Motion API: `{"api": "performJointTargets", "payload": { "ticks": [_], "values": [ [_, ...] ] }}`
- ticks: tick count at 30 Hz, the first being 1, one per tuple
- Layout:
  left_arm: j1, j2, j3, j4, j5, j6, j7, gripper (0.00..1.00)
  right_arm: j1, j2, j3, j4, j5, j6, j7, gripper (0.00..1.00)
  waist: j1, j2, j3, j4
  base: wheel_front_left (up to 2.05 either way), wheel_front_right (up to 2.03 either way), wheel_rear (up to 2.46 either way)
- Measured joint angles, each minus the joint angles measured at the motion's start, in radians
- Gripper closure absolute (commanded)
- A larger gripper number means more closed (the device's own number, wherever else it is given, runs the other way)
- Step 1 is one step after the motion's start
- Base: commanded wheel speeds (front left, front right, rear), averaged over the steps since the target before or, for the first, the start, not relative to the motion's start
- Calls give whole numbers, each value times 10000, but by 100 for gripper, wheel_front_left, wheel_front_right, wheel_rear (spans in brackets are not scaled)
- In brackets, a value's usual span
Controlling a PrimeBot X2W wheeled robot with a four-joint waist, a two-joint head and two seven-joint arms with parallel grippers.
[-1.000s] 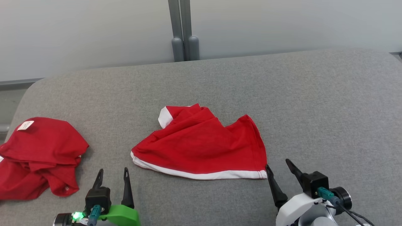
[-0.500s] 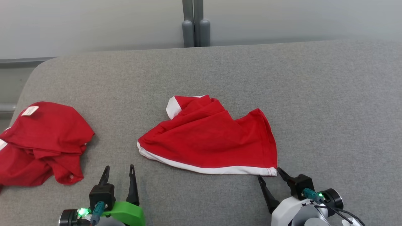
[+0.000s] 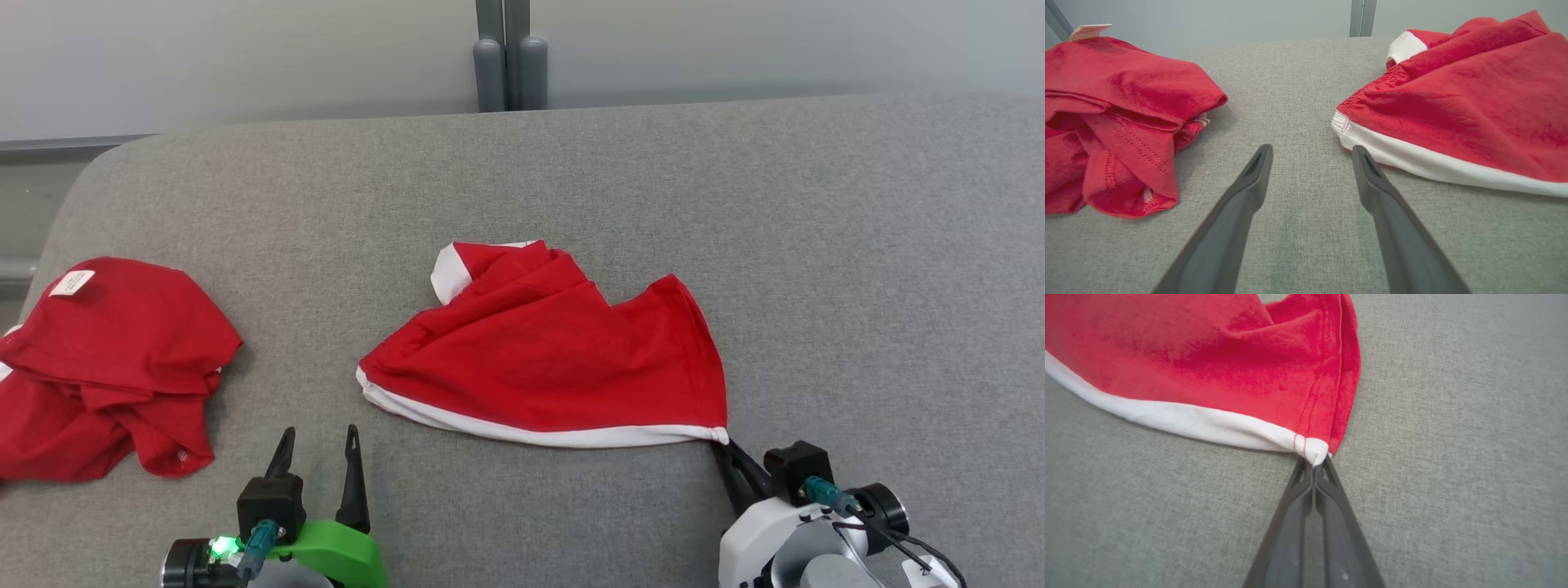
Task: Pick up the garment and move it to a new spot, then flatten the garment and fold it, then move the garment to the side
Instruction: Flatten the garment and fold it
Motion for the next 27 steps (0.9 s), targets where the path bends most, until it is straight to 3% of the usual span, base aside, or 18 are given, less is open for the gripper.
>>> {"api": "performJointTargets", "payload": {
  "ticks": [5, 20, 27],
  "values": [
    [-8, 2, -232, 125, -203, -280, -2, 0, -5, -4, -694, -159, -203, 0, 0, 100, 0, 0, 15, -77, 0, 0, 0],
    [-225, -8, -934, 610, -650, -1814, 0, 0, -201, -6, -1687, -374, -623, 0, 0, 100, 0, 0, 216, -571, 0, 0, 0],
    [-393, -8, -986, 771, -660, -1987, 0, 0, -206, -6, -1833, -387, -681, 0, 0, 100, 0, 0, 383, -767, 0, 0, 0]
  ]
}}
